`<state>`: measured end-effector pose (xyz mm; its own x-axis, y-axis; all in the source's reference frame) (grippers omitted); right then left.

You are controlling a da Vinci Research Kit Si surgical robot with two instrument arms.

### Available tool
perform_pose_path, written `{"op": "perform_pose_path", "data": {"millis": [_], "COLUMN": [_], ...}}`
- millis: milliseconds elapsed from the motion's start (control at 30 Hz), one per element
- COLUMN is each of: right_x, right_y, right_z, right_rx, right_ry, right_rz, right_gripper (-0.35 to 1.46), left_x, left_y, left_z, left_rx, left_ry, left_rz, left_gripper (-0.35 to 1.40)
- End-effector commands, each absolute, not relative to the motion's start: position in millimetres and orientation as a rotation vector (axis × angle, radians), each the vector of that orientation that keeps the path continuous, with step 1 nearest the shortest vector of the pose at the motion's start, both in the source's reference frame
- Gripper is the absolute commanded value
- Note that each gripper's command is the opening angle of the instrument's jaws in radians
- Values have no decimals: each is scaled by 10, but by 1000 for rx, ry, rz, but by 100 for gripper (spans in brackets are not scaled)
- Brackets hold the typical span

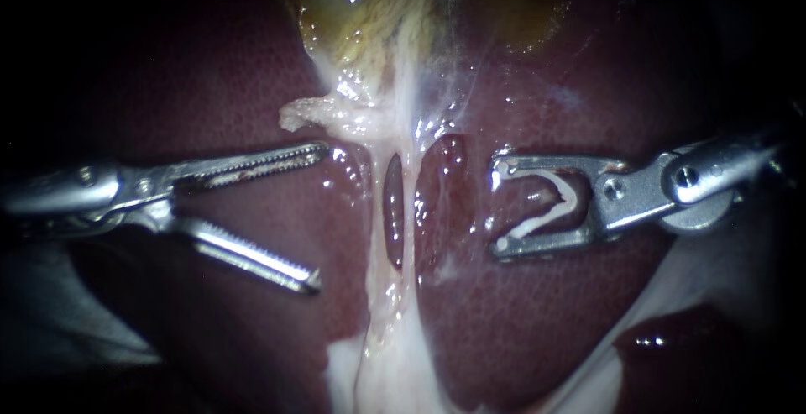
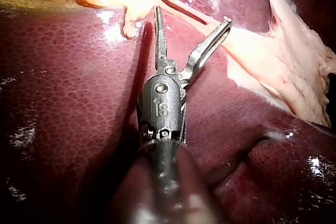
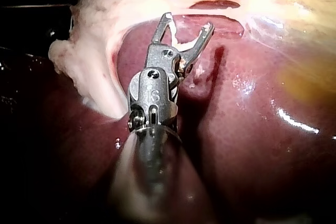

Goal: Grabbing gallbladder

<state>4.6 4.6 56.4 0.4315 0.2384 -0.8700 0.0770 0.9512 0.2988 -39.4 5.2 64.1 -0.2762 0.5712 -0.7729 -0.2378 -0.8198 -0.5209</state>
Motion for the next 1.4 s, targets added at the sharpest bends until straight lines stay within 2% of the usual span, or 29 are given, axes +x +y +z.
{"op": "perform_pose_path", "data": {"millis": [33,167,567,867,1233,1400], "right_x": [46,46,46,46,46,46], "right_y": [46,47,47,47,47,47], "right_z": [564,564,564,564,564,564], "right_rx": [315,314,314,314,314,314], "right_ry": [1125,1125,1125,1125,1125,1125], "right_rz": [103,103,103,103,103,103], "right_gripper": [50,50,50,50,50,50], "left_x": [-394,-392,-375,-371,-373,-378], "left_y": [53,57,102,120,116,103], "left_z": [641,640,640,655,673,678], "left_rx": [-1471,-1469,-1433,-1418,-1402,-1382], "left_ry": [-421,-431,-386,-362,-367,-410], "left_rz": [2122,2117,2097,2091,2073,2040], "left_gripper": [99,98,103,103,98,81]}}
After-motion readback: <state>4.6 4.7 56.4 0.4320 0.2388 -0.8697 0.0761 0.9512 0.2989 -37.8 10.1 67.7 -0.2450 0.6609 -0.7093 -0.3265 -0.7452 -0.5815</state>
